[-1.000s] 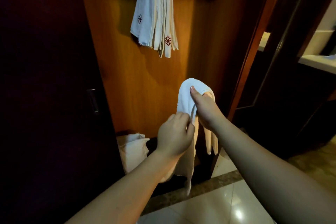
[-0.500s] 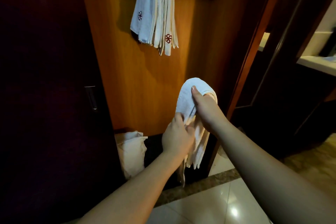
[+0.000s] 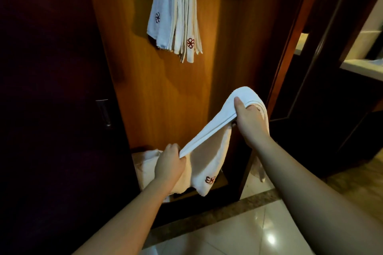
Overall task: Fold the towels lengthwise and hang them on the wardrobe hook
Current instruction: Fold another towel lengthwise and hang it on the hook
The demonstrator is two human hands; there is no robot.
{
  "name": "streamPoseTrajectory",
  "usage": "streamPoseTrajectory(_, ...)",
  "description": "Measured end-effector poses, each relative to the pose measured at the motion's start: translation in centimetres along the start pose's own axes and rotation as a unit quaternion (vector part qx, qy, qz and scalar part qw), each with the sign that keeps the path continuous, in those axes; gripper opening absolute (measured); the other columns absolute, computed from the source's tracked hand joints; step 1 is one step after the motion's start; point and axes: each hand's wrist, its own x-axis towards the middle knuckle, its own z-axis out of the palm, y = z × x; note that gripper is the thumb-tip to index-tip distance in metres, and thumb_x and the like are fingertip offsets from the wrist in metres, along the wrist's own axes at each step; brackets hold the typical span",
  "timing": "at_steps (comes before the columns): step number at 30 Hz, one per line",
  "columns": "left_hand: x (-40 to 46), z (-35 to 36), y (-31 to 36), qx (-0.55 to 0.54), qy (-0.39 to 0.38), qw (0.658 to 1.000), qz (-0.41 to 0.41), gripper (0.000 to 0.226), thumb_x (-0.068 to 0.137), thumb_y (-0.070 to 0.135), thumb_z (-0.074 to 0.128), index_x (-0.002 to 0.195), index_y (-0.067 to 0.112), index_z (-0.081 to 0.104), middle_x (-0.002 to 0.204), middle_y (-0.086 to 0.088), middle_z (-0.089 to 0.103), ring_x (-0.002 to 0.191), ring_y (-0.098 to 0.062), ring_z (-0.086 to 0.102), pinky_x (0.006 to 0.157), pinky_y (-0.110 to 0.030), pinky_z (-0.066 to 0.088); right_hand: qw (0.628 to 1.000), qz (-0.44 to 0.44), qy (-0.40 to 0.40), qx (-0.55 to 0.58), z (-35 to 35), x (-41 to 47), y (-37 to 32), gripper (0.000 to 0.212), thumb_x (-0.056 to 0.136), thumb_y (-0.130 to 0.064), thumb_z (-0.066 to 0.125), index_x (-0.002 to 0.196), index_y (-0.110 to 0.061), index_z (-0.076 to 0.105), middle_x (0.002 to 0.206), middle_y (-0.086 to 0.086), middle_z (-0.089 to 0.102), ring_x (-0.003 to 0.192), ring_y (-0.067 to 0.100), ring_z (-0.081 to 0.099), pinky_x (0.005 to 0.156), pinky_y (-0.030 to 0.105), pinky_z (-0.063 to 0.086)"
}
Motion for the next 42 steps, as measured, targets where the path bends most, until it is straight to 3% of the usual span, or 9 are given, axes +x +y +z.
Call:
streamPoseTrajectory(5,1.0,-0.6,-1.9,-0.03,-0.019,0.999,-0.032,0.018,0.09,0.016,0.058,0.083,0.024,0.043,0.086,0.003,0.054,0.068,-0.011,0.05,0.051,-0.03,0.033,0.997,0.032,0.049,0.044,-0.6,1.6,1.0,0.048,0.098,-0.052,0.048,0.078,-0.012,0.065,0.082,0.012,0.069,0.077,0.027,0.069,0.075,0.041,0.055)
streamPoseTrajectory(8,1.6,-1.9,-1.9,-0.014,0.023,0.999,-0.025,0.026,0.089,0.007,0.054,0.077,0.024,0.038,0.078,0.002,0.051,0.065,-0.015,0.048,0.053,-0.034,0.031,0.994,0.049,0.061,0.079,-0.8,2.0,1.6,0.04,0.094,-0.051,0.055,0.081,-0.014,0.066,0.087,0.007,0.071,0.083,0.026,0.07,0.079,0.043,0.056)
streamPoseTrajectory(12,2.2,-3.5,-2.1,0.022,0.038,0.999,-0.004,0.015,0.093,0.016,0.057,0.088,0.022,0.044,0.08,0.001,0.058,0.066,-0.017,0.054,0.05,-0.031,0.037,0.989,0.06,0.075,0.114,-1.0,2.3,2.0,0.035,0.092,-0.049,0.061,0.081,-0.015,0.066,0.085,0.003,0.072,0.081,0.022,0.07,0.08,0.045,0.057)
streamPoseTrajectory(15,3.0,-4.1,-3.2,0.088,-0.014,0.996,0.019,0.009,0.096,0.028,0.054,0.104,0.024,0.056,0.101,0.001,0.062,0.082,-0.018,0.058,0.061,-0.032,0.046,0.984,0.072,0.092,0.136,-1.2,2.4,1.7,0.035,0.092,-0.046,0.061,0.083,-0.013,0.067,0.084,0.002,0.072,0.078,0.018,0.069,0.077,0.04,0.057)
streamPoseTrajectory(20,3.6,-4.1,-3.9,0.124,-0.083,0.988,0.04,0.024,0.097,0.03,0.055,0.112,0.011,0.058,0.108,-0.003,0.052,0.099,-0.023,0.057,0.078,-0.035,0.048,0.972,0.096,0.094,0.192,-1.4,2.9,1.6,0.037,0.093,-0.044,0.06,0.098,-0.008,0.069,0.092,0.003,0.072,0.086,0.018,0.069,0.069,0.03,0.052)
streamPoseTrajectory(27,3.5,-4.5,-3.4,0.076,-0.072,0.994,0.019,0.024,0.093,0.038,0.065,0.095,0.022,0.047,0.083,0.007,0.051,0.071,-0.008,0.048,0.054,-0.026,0.033,0.965,0.087,0.097,0.229,-2.3,3.2,1.8,0.024,0.093,-0.039,0.062,0.084,-0.018,0.064,0.088,-0.002,0.072,0.086,0.015,0.07,0.08,0.035,0.055)
streamPoseTrajectory(35,3.0,-4.9,-3.3,0.085,-0.01,0.996,-0.005,0.013,0.093,0.022,0.057,0.104,0.02,0.051,0.085,0.003,0.057,0.073,-0.017,0.058,0.059,-0.034,0.052,0.96,0.098,0.095,0.245,-2.4,3.3,2.8,0.022,0.09,-0.041,0.062,0.087,-0.019,0.064,0.096,0.0,0.073,0.095,0.019,0.07,0.095,0.045,0.054)
streamPoseTrajectory(39,3.5,-5.7,-5.0,0.148,-0.02,0.989,-0.006,0.02,0.086,0.027,0.057,0.1,0.014,0.064,0.1,-0.003,0.059,0.094,-0.024,0.058,0.079,-0.038,0.052,0.942,0.142,0.109,0.284,-2.3,3.5,2.9,0.021,0.088,-0.038,0.06,0.084,-0.018,0.061,0.097,0.003,0.072,0.096,0.022,0.069,0.099,0.049,0.052)
streamPoseTrajectory(42,3.6,-7.3,-5.5,0.037,0.017,0.998,-0.047,0.013,0.084,0.027,0.064,0.091,0.016,0.065,0.094,0.0,0.063,0.085,-0.021,0.06,0.072,-0.036,0.051,0.926,0.177,0.124,0.311,-2.4,3.8,2.7,0.019,0.093,-0.035,0.059,0.089,-0.017,0.058,0.103,0.001,0.067,0.101,0.021,0.065,0.098,0.04,0.052)
